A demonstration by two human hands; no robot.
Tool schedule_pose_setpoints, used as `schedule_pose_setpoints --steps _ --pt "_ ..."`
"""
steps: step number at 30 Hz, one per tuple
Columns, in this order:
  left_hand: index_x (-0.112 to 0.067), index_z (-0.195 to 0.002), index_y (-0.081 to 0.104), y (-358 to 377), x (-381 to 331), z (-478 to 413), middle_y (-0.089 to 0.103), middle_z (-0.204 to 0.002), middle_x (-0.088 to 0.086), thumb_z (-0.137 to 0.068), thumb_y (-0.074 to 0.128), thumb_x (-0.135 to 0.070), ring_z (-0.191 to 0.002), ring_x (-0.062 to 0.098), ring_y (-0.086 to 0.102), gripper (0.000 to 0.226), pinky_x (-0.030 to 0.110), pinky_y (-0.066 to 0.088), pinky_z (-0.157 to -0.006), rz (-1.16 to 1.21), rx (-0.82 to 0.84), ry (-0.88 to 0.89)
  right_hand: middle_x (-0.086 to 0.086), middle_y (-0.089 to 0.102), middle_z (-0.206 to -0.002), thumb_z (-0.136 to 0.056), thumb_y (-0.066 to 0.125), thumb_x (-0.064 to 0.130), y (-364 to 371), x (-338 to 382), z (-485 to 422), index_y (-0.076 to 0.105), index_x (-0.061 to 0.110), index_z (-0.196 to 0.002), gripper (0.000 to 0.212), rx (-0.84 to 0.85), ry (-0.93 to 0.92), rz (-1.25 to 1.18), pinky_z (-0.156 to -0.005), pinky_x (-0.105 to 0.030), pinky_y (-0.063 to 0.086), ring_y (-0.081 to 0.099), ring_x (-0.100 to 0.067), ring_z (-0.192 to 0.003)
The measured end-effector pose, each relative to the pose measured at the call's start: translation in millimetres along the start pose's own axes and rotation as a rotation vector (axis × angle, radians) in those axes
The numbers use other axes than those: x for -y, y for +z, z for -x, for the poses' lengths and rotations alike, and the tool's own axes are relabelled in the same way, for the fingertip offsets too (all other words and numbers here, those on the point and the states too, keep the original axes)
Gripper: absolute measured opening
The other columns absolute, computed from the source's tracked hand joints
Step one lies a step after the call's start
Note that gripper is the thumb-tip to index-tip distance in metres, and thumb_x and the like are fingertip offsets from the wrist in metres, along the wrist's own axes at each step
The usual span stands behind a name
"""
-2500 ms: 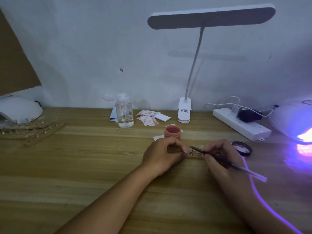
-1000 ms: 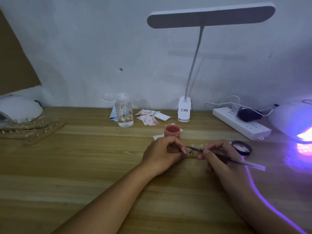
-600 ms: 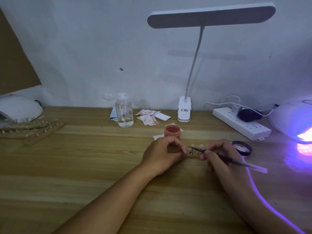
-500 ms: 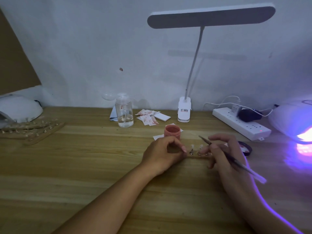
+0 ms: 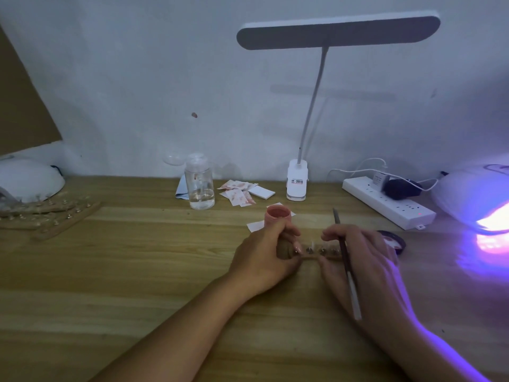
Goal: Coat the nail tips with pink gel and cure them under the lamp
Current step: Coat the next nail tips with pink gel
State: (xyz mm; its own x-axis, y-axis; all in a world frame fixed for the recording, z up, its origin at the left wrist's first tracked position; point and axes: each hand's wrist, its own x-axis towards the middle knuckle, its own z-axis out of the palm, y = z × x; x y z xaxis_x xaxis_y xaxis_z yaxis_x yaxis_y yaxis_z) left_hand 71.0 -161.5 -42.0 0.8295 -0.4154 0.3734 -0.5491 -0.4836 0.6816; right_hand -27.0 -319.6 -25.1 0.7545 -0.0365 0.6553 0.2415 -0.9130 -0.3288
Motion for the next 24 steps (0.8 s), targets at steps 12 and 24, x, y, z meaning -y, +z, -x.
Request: schedule_pose_setpoints --steps 12,24 --pt "-0.039 -0.104 0.051 1.3 -9.1 5.8 0.059 -0.097 -0.023 -0.072 0.065 -0.035 -0.077 -0.010 0.051 0.035 0.018 0.035 -0.060 -0.115 0.038 0.165 0.021 0.057 -0.090 -0.071 0.080 0.016 -0.1 0.3 0.9 0.061 0.019 -0.106 0.040 0.056 -0.033 0.036 -0.086 -0.036 0.036 0.057 -0.021 -0.102" --pt "-0.032 -0.086 0.055 1.5 -6.1 1.8 0.061 -0.082 -0.015 -0.073 0.073 -0.029 -0.070 0.006 0.056 0.022 0.035 0.048 -0.061 0.003 0.047 0.059 0.015 0.056 -0.095 -0.079 0.071 0.029 -1.4 3.0 -0.6 0.064 0.015 -0.105 0.030 -0.022 -0.034 -0.043 -0.082 -0.040 0.046 0.059 -0.017 -0.093"
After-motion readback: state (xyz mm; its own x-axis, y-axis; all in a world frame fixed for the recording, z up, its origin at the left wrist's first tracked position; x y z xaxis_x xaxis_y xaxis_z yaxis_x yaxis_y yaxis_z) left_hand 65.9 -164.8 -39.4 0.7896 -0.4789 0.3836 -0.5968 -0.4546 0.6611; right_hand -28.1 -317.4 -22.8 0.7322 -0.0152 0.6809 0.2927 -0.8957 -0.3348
